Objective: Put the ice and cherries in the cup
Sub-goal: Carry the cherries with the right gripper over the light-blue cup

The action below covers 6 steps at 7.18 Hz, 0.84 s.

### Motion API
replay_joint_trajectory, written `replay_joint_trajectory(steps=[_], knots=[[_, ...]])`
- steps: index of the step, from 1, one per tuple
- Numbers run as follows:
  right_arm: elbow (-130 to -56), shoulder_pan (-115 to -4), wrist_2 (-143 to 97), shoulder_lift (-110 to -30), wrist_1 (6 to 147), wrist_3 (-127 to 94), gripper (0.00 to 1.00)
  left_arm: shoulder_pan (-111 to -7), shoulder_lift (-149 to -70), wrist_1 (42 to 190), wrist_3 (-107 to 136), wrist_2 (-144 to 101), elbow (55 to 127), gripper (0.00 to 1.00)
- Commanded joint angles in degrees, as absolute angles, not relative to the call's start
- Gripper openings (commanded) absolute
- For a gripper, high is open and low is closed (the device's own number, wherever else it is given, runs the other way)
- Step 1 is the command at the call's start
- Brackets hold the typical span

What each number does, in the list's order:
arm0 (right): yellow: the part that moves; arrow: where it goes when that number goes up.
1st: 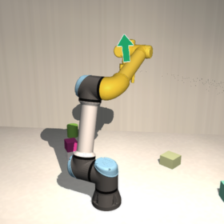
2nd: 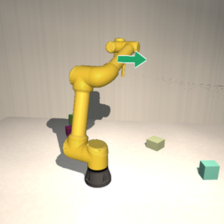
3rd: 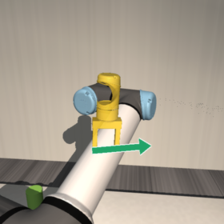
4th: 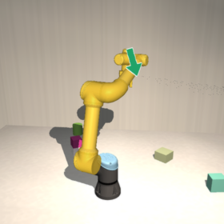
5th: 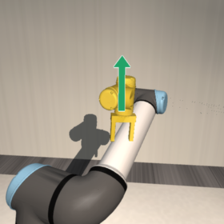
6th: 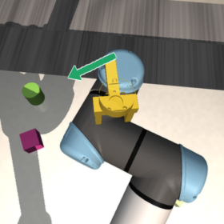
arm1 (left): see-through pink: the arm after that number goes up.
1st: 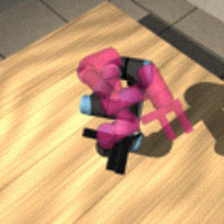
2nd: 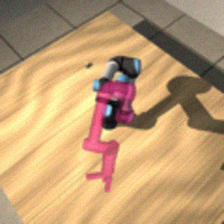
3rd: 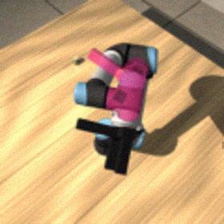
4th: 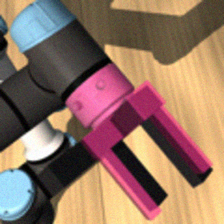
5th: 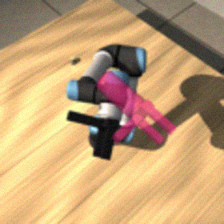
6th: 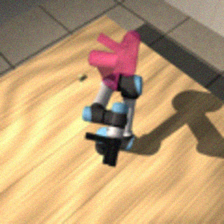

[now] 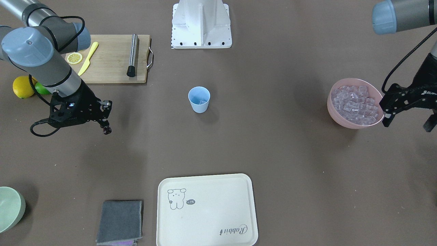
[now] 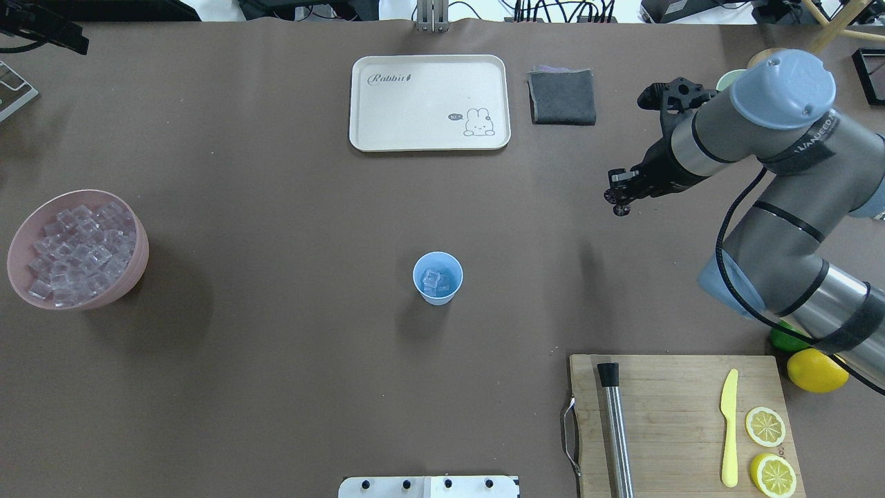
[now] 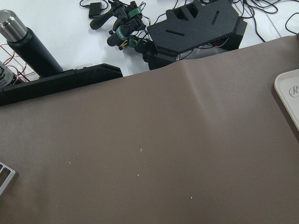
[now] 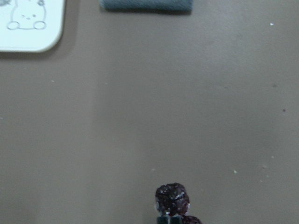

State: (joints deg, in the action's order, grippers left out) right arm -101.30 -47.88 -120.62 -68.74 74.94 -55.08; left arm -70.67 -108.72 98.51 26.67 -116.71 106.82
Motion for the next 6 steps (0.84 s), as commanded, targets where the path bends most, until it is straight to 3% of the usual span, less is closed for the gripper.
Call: replay_joint_trajectory(steps=[1, 6], knots=[[-101.51, -44.32, -120.24, -59.54, 78.39, -60.53, 0.0, -74.07, -104.96, 98.61, 20.33, -116.81, 106.88, 0.98], [-100.55, -31.56, -110.48, -49.75, 78.49, -64.78, 0.0, -84.26, -93.71, 99.49, 10.02, -123.53, 107.57, 0.98]])
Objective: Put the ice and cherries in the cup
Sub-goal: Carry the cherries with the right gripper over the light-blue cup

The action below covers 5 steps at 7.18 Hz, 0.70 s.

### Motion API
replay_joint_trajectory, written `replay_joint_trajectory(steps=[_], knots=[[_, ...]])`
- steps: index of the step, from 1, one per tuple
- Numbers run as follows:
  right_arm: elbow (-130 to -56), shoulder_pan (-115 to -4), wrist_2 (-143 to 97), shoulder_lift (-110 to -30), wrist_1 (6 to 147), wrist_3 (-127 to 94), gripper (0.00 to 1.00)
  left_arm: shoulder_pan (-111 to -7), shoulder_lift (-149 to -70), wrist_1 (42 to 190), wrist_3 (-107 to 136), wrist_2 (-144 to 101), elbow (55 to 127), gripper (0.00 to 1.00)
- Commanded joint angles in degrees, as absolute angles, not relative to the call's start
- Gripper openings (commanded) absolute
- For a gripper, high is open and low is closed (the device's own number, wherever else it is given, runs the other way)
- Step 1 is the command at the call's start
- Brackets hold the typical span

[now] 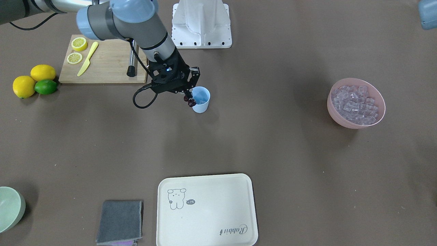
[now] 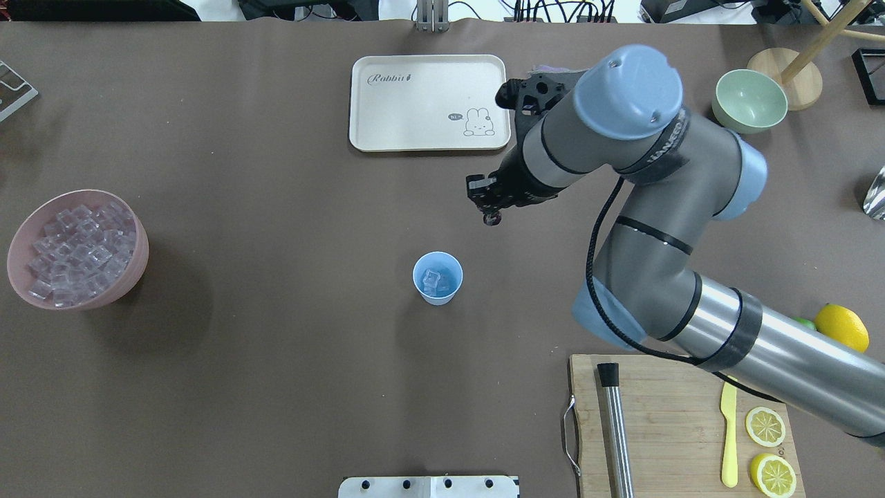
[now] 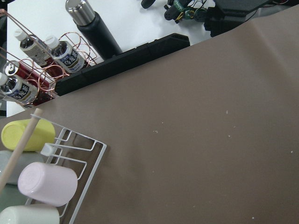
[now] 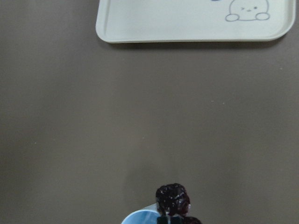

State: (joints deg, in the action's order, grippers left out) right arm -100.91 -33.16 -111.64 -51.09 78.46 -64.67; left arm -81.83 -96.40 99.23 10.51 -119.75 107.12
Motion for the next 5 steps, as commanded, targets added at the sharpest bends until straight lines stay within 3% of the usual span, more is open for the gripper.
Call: replay_joint_trajectory(steps=[1, 5], knots=[[-100.46, -30.94, -110.48, -49.83, 78.4, -64.78, 0.0, -85.85, -92.13, 99.23, 10.02, -124.44, 108.27, 0.98], [-98.26, -29.36, -109.16, -50.53, 78.4, -64.42, 0.0, -87.45, -88.77, 99.23, 7.38, -124.37, 107.93, 0.98]])
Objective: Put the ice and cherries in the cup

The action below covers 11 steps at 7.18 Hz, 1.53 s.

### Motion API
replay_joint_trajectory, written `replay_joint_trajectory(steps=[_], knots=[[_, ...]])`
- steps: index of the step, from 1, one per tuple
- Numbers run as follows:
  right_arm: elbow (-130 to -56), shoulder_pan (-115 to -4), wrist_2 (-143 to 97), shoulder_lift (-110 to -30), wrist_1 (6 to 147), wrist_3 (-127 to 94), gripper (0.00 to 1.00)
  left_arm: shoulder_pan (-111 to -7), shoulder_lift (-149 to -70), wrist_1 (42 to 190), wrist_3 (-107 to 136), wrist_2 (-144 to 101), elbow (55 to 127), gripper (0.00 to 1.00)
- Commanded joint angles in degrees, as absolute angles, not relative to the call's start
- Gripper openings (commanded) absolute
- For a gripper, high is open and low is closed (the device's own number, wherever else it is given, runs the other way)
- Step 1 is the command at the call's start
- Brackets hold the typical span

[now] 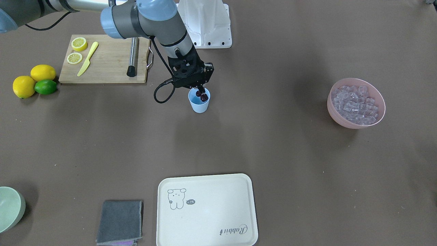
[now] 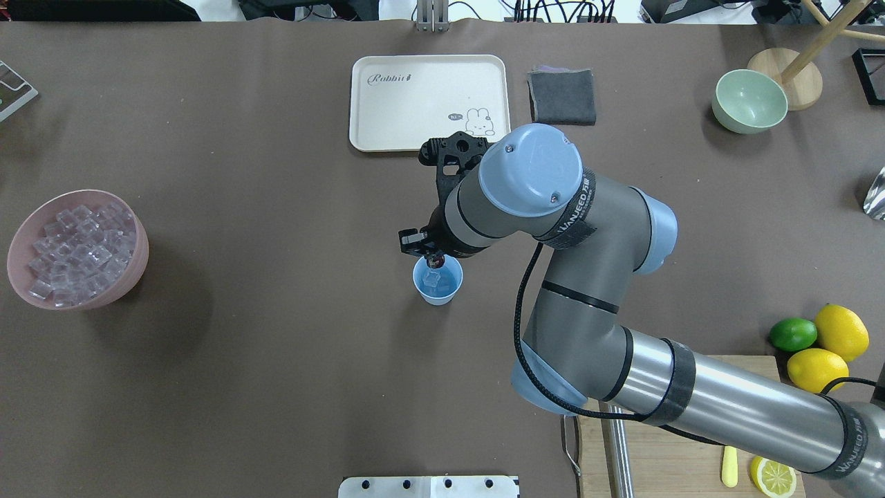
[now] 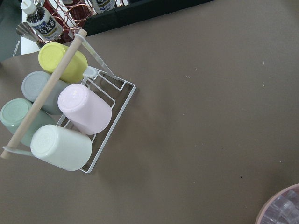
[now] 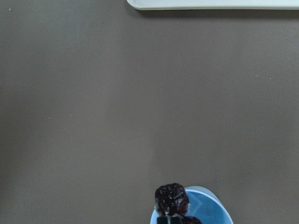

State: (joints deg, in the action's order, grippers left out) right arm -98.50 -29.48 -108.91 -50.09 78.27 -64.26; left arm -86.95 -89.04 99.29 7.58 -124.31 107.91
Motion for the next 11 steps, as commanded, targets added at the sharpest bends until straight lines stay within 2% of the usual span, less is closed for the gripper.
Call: replay_joint_trajectory(steps=[1, 2, 3, 5, 7, 9, 11], knots=[[-98.26, -29.36, -109.25, -50.97, 78.57, -64.51, 0.0, -87.54, -88.77, 99.23, 7.38, -124.37, 107.76, 0.98], [-98.35, -29.18, -109.77, -51.85, 78.57, -64.69, 0.14, -87.54, -88.86, 99.14, 7.3, -124.45, 107.67, 0.98], [-98.26, -28.31, -109.34, -51.94, 78.49, -64.95, 0.99, -87.54, -88.94, 99.14, 7.29, -124.45, 107.67, 0.98], [-99.31, -28.3, -109.78, -51.77, 79.7, -66.18, 1.0, -87.8, -88.6, 99.23, 7.21, -124.45, 107.75, 0.98], [-107.27, -31.17, -110.38, -50.45, 95.54, -64.96, 1.0, -88.85, -85.8, 99.32, 3.89, -124.54, 108.1, 0.98], [-110.91, -47.44, -120.7, -54.2, 108.49, -50.99, 1.0, -89.65, -84.03, 98.79, 1.32, -128.28, 106.97, 0.98], [-111.89, -64.43, -125.92, -67.7, 109.6, -27.27, 1.0, -90.35, -79.91, 99.4, 1.41, -132.09, 105.73, 0.98]])
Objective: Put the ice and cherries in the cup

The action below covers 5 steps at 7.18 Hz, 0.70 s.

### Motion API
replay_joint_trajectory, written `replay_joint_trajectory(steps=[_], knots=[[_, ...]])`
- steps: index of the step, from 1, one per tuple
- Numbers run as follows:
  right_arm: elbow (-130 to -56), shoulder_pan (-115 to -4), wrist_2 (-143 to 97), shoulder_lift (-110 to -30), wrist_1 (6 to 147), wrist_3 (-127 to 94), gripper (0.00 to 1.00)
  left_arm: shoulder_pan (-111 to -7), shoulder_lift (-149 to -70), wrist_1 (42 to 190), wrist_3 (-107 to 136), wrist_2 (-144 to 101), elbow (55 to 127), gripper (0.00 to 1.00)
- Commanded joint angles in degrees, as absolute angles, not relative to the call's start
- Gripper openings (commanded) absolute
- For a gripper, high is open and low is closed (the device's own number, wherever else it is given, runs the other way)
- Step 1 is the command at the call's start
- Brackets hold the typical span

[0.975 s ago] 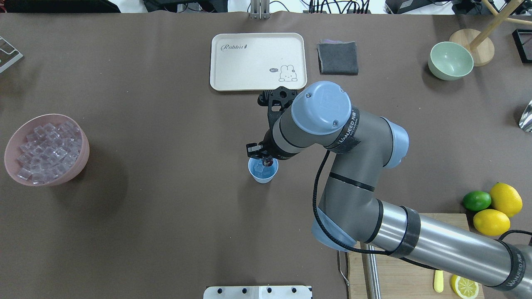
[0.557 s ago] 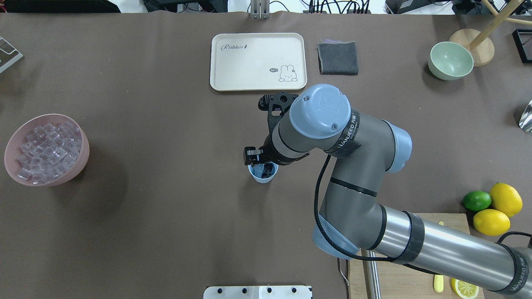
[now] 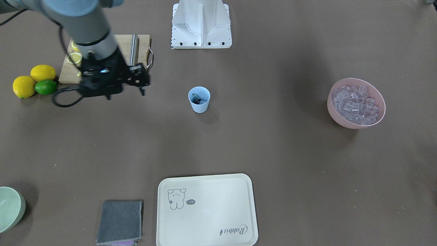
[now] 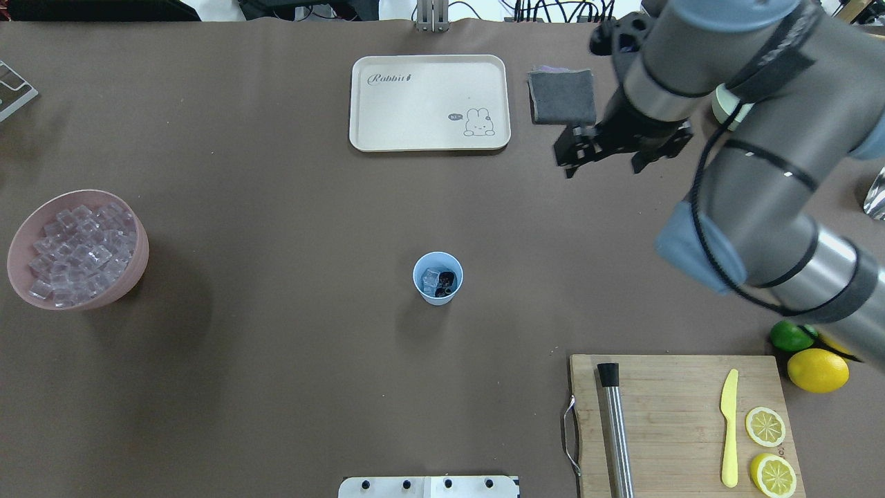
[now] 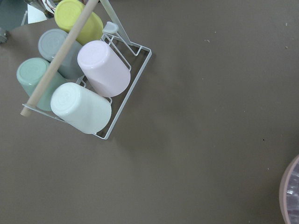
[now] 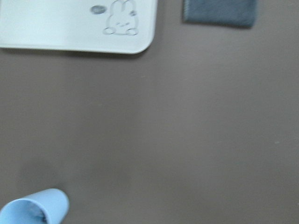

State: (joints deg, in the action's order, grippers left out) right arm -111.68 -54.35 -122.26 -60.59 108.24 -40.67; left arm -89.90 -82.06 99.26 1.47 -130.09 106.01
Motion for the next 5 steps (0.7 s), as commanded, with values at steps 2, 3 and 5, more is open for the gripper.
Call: replay_joint_trajectory(steps=[2, 3, 5], knots=[[-108.99, -73.54, -127.96, -73.71, 110.38, -11.22, 1.0, -91.49, -78.49, 99.4, 1.76, -132.36, 105.3, 0.98], [-108.72, -76.61, -132.75, -76.0, 111.61, -9.86, 1.0, -91.58, -78.4, 99.4, 1.84, -132.19, 104.34, 0.98], [-106.89, -82.75, -135.26, -82.86, 109.43, 0.46, 1.0, -94.12, -78.49, 99.32, 1.85, -132.19, 103.36, 0.98]])
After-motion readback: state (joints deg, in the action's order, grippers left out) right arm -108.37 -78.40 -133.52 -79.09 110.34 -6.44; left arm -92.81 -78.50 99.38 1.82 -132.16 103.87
